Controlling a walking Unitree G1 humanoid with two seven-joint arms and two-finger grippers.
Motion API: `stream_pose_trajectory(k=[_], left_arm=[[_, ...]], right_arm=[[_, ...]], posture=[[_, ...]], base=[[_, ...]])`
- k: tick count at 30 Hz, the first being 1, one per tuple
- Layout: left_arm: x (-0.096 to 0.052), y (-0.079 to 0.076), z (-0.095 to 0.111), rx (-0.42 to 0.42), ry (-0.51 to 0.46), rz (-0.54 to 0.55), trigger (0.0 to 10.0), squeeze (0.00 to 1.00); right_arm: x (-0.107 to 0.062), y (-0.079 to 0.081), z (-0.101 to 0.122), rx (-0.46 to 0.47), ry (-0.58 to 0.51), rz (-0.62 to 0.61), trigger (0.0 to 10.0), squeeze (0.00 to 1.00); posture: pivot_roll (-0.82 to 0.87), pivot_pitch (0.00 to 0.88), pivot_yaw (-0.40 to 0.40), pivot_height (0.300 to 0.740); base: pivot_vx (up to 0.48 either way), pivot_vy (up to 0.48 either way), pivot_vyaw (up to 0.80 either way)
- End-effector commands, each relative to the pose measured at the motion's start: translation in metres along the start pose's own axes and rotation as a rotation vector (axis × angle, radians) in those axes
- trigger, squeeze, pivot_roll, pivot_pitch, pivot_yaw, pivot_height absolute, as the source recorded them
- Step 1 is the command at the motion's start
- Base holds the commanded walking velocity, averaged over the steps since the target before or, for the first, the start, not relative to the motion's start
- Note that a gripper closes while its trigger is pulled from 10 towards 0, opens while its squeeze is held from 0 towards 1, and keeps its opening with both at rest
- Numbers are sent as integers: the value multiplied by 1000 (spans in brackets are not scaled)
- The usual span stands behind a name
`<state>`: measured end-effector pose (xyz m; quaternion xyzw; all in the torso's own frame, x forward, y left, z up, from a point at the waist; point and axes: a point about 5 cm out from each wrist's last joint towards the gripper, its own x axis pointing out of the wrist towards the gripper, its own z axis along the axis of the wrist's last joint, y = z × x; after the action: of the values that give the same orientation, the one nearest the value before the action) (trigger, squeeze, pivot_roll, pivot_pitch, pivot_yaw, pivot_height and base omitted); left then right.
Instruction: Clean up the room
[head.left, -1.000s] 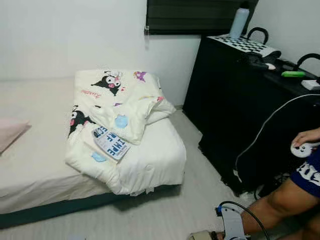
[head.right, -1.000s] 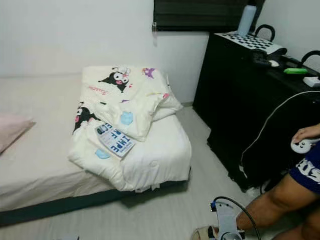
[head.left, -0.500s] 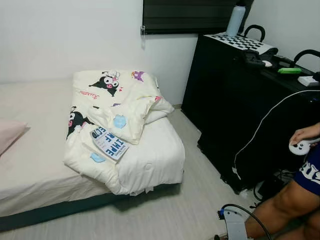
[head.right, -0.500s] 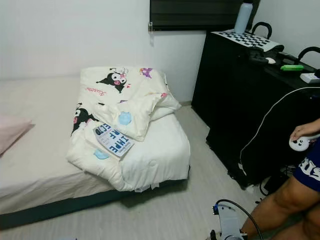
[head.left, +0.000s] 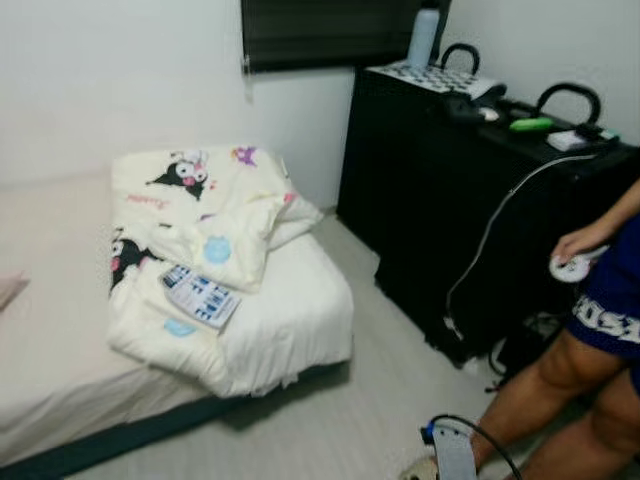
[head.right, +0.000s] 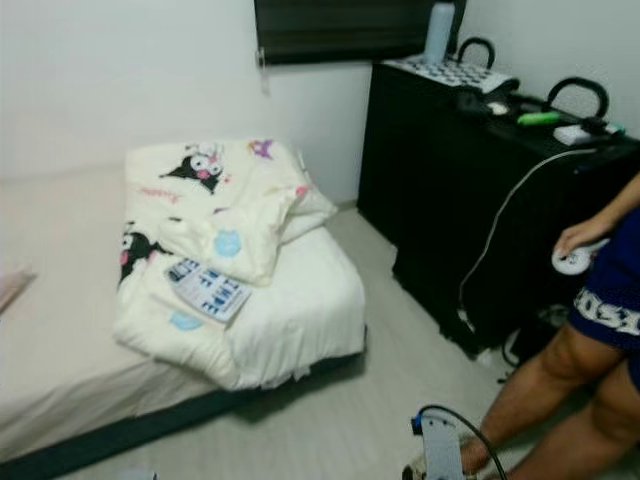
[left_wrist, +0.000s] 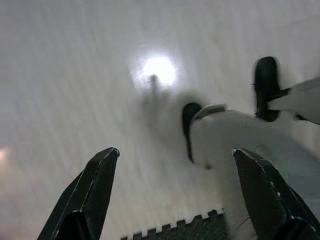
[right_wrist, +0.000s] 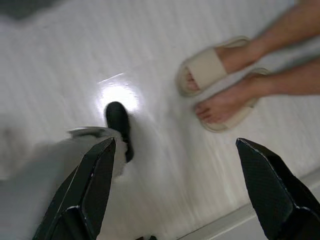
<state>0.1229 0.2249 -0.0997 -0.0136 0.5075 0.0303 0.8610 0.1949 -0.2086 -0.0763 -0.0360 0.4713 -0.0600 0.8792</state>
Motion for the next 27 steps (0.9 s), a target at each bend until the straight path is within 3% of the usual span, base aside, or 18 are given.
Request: stream_pose_trajectory(k=[1, 5, 9, 16, 27], left_arm=[[0, 2, 0, -1, 10, 8, 10000, 0], [1, 2, 5, -15, -2, 8, 10000, 0], [2, 2, 8, -52, -10, 11, 10000, 0], [2, 1, 9, -58, -2, 19, 10000, 0], [3, 0, 10, -35, 9, 1, 10000, 0]], right_arm=[[1, 1, 6, 12, -13, 13, 10000, 0], [1, 6, 15, 33, -49, 63, 10000, 0], [1, 15, 19, -4, -59, 133, 10000, 0], [1, 16, 19, 5, -56, 126, 10000, 0], [1, 16, 8, 15, -12, 94, 10000, 0]], posture=[[-95, 74, -6, 740], [-83, 78, -9, 740], [-76, 72, -15, 740], [-66, 67, -17, 740], [-66, 68, -13, 740]], base=[[0, -480, 0], [0, -478, 0], [0, 0, 527], [0, 0, 800], [0, -70, 0]])
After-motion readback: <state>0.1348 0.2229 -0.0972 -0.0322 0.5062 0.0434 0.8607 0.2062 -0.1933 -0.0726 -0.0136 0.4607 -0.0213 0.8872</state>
